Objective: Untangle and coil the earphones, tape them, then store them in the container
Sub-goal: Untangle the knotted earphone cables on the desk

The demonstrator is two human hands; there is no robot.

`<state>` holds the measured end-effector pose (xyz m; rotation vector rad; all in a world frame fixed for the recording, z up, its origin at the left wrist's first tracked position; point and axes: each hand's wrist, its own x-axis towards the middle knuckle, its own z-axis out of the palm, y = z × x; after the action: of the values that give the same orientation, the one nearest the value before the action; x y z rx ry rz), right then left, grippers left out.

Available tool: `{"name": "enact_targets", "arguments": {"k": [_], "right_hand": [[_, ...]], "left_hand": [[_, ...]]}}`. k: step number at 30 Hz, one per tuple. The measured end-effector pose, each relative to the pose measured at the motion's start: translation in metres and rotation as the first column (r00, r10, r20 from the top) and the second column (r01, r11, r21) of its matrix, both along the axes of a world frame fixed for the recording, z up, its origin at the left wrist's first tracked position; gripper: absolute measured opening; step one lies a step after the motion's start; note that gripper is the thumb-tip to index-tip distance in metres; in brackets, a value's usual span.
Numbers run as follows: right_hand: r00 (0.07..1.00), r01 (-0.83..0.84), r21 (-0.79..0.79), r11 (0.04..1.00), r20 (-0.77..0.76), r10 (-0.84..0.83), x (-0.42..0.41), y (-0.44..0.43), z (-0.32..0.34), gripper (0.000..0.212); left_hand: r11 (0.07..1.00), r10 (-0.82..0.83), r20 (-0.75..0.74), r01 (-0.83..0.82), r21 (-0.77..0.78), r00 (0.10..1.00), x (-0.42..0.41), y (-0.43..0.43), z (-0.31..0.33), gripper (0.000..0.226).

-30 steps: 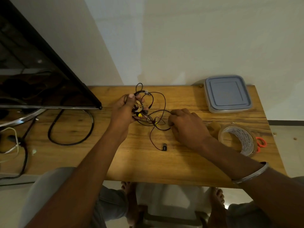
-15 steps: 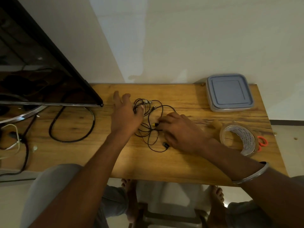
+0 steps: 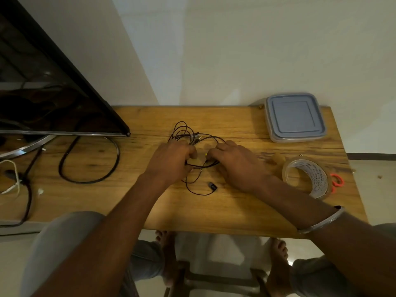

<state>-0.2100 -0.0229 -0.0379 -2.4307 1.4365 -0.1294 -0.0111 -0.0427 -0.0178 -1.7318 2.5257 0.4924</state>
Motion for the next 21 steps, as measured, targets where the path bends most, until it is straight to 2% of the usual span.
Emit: {"name": "enact_targets", "arguments": {"k": [4,8,11,15,21], "right_hand": [[0.999,0.038,-0.030,0.999,0.009,-0.037,-0.0004,-0.0010,-0.0078,0.040],[0.998,0.055,0.008,0.998,0.037,-0.056,-0.0019,-0.0016,-0.0074,0.056],[0.994,0.072,0.012,0.997,0.079,-0.073,-0.0016,-0.0030,-0.0072,0.057],[0.992,0.058,-0.032,0.998,0.111,-0.054,-0.0008,-0.0014,-0.0058,0.056],[0.990,0.104,-0.081,0.991,0.108,-0.095,-0.0024,-0.0033,-0.0019,0.042]], "left_hand": [[0.999,0.027,-0.016,-0.028,-0.031,0.999,0.0004,0.0022,0.0002,0.004],[1.000,0.028,0.003,-0.028,-0.009,1.000,0.0005,0.0022,-0.0039,0.005],[1.000,0.014,-0.040,-0.015,-0.023,0.999,0.0017,0.0017,-0.0057,0.002],[0.994,0.039,-0.265,-0.063,-0.085,0.964,-0.0010,-0.0012,-0.0062,0.013],[0.991,0.049,-0.621,-0.114,-0.065,0.782,-0.0056,-0.0052,-0.0007,0.007]]}}
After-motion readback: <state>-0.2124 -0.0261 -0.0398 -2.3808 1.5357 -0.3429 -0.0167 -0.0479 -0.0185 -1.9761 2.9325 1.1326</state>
